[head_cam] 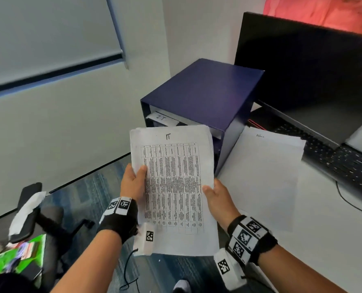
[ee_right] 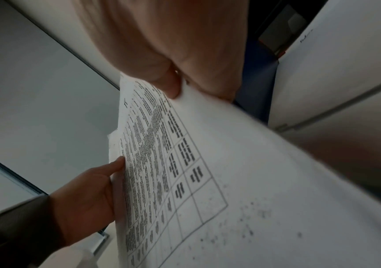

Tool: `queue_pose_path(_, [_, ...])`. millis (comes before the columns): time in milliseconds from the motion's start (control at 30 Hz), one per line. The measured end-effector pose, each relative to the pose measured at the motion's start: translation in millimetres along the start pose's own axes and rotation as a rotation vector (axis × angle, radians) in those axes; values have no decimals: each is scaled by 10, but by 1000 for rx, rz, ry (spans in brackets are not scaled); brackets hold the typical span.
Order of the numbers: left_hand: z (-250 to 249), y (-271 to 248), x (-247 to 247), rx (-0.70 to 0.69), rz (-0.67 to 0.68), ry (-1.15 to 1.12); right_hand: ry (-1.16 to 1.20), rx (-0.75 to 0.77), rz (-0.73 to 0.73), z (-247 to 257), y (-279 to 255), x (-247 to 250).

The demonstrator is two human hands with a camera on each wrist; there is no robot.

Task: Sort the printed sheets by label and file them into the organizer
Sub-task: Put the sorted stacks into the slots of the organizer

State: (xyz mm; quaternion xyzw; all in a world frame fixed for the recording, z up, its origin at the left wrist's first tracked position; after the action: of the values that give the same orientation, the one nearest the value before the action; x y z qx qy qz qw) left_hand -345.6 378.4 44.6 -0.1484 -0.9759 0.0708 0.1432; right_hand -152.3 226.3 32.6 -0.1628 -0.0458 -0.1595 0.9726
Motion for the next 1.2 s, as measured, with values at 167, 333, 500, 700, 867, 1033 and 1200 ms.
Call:
queue_pose_path(167, [-3,96,154,60,71,88,84,-65,9,-42,51,-151])
queue_pose_path(333, [-151,119,219,66,228,54,353,-57,-69,143,99,-75])
queue_pose_path(500, [-266,200,288,98,455,230,422,-31,-157,523,239,72])
queue_pose_path(700, [-419,244,307,115,549,290,427,-96,-266,730,404,111])
queue_pose_path(867, [-506,519,349,55,407,202,520,-57,-162,920,219,47])
queue_pose_path(1033, [-708,808,159,-3,380,197,402,-189,113,938,-23,-89])
queue_pose_path(1200, [-906,1054,35,-13,283,51,576,-156,-59,1008,122,30])
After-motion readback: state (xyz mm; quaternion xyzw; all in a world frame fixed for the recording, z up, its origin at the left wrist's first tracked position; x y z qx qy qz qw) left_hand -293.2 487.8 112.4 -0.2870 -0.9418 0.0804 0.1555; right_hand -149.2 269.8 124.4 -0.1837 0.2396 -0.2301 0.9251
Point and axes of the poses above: each hand's wrist, its own y-axis towards the middle knuckle, its own x-axis out of the back of the hand, z = x × y, the point moved 6 cm from there along y, towards the middle knuckle, and after that the axes turned 9 degrees about z, right-handed, at the moved point
